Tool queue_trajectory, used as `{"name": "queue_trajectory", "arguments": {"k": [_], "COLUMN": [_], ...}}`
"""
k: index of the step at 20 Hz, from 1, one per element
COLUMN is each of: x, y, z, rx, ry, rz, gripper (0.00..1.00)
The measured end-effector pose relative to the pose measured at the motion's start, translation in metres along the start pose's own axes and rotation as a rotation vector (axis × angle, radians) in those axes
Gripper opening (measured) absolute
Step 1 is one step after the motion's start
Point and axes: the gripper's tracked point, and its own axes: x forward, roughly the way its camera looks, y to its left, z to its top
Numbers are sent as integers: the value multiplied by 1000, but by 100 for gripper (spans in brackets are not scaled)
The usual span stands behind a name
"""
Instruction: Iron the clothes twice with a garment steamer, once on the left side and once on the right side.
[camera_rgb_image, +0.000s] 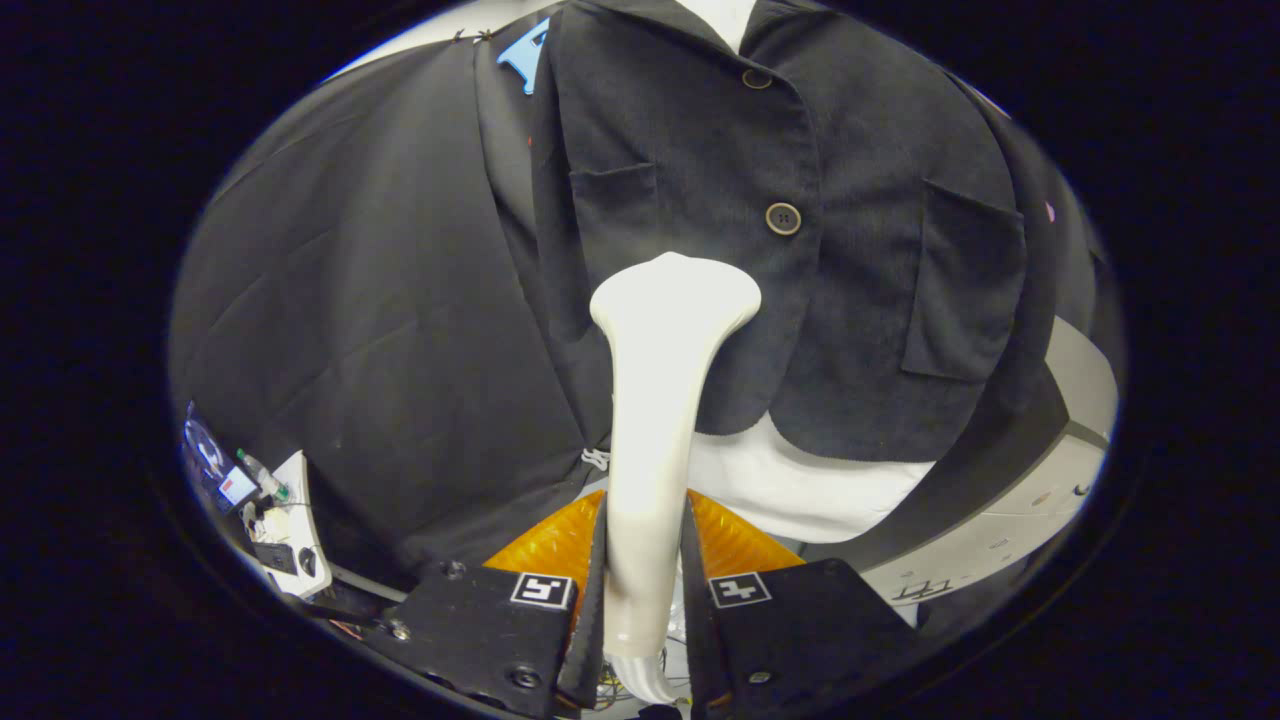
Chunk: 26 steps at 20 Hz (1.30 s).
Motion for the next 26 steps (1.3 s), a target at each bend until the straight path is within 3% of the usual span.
{"name": "queue_trajectory", "arguments": {"k": [8,14,26], "x": [-25,-67,-171], "y": [-7,-46,-228], "z": [6,6,-24], "rx": [21,75,256], "ry": [-43,-96,-188], "rz": [-1,-28,-163], "gripper": [36,36,37]}}
